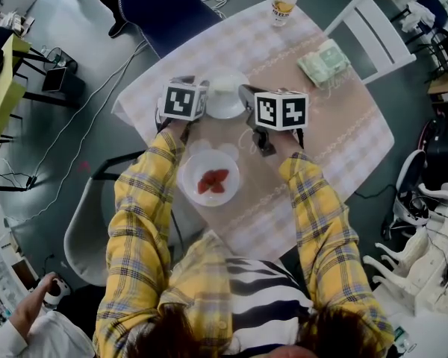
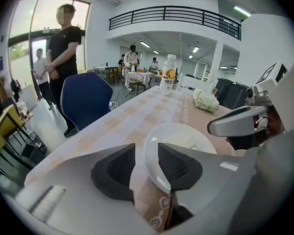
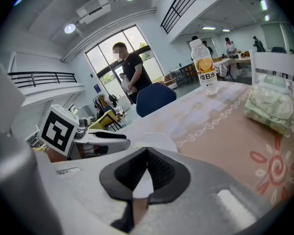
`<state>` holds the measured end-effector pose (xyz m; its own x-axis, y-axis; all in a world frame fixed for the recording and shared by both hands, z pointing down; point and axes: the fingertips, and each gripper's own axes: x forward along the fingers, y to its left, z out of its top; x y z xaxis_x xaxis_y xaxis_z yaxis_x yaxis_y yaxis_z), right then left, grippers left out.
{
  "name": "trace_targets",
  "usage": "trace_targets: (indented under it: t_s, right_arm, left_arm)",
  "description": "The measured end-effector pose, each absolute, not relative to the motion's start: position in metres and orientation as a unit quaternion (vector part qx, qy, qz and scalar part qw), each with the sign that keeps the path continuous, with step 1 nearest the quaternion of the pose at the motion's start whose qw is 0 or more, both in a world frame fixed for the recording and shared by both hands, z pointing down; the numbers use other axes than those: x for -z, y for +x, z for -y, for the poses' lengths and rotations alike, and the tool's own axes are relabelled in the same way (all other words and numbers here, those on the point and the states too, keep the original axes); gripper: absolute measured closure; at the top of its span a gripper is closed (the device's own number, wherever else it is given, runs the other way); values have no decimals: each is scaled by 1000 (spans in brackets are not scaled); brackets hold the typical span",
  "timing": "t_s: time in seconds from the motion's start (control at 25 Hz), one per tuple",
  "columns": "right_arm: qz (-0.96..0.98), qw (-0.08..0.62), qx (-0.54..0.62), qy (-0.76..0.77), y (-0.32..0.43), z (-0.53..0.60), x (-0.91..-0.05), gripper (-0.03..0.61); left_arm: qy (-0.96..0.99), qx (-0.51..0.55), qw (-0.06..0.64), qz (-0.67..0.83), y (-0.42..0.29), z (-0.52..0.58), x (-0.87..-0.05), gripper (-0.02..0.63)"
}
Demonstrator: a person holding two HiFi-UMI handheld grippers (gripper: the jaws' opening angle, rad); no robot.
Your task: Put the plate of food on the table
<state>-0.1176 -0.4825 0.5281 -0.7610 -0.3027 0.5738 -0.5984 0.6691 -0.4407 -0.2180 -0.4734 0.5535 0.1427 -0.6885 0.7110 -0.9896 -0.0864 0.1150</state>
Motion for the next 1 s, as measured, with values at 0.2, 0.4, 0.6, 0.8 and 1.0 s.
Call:
trace_targets:
  t_s: [0.2, 0.4, 0.6, 0.8, 1.0]
  right_arm:
    - [883, 236, -315, 258, -115, 478, -526, 578]
    - [888, 238, -303, 253, -118, 469, -520, 578]
    - [896, 225, -289, 252, -114, 456, -506, 578]
    - [895, 218, -286, 265, -97, 440, -500, 578]
    - [888, 192, -300, 291, -78, 421, -495, 578]
  left_arm:
    - [695, -209, 257, 639, -223, 467, -522, 568]
    - [709, -192, 270, 622, -207, 453, -517, 609]
    - [737, -169, 266, 599, -186, 435, -498, 609]
    - [752, -149, 275, 580, -168, 409, -485, 609]
    - [763, -136, 276, 568, -157, 383, -483, 609]
